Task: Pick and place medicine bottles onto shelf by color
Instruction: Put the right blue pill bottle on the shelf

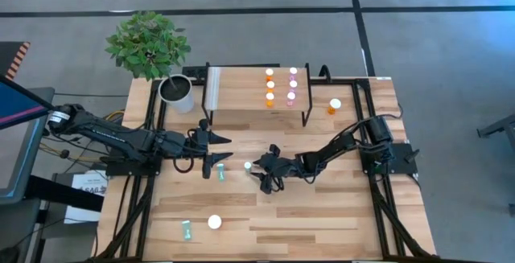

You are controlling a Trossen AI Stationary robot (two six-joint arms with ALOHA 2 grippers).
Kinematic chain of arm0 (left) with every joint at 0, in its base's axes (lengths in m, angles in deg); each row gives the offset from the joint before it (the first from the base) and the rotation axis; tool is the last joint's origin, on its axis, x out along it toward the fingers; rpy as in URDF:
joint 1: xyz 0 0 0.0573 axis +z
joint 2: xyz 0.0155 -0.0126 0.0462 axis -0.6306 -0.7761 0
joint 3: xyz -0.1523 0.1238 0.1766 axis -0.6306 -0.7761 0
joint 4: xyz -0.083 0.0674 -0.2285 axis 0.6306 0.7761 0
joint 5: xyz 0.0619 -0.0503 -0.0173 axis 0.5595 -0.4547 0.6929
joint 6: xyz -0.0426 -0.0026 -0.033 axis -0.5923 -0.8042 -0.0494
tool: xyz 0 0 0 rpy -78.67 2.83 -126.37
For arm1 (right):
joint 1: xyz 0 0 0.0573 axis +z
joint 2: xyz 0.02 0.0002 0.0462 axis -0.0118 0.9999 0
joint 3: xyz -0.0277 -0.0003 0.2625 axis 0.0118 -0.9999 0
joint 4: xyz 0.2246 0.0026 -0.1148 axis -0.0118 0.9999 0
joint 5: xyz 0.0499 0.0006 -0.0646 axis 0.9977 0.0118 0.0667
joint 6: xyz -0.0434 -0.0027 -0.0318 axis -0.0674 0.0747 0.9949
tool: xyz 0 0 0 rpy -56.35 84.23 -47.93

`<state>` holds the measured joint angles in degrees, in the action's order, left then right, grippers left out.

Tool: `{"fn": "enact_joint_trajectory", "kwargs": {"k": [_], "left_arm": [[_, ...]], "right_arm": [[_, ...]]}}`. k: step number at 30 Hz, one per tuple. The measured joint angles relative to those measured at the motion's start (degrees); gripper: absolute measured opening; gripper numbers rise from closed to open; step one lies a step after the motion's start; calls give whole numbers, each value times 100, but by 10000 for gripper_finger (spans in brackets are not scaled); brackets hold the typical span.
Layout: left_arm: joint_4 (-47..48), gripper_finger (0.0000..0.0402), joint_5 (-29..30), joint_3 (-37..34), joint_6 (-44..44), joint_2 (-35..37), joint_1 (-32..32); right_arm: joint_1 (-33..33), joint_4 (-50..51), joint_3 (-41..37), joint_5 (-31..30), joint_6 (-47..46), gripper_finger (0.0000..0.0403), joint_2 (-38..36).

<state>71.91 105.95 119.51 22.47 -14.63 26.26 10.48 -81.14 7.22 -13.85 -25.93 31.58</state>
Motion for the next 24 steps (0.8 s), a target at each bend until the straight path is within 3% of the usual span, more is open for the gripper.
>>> {"fn": "enact_joint_trajectory", "kwargs": {"k": [17,24], "left_arm": [[107,196,-2,2,-22,-2,0],[102,196,-9,4,-47,-2,0]], "right_arm": [[7,133,-2,-82,-48,228,27],[122,-437,261,-352,-206,229,792]]}}
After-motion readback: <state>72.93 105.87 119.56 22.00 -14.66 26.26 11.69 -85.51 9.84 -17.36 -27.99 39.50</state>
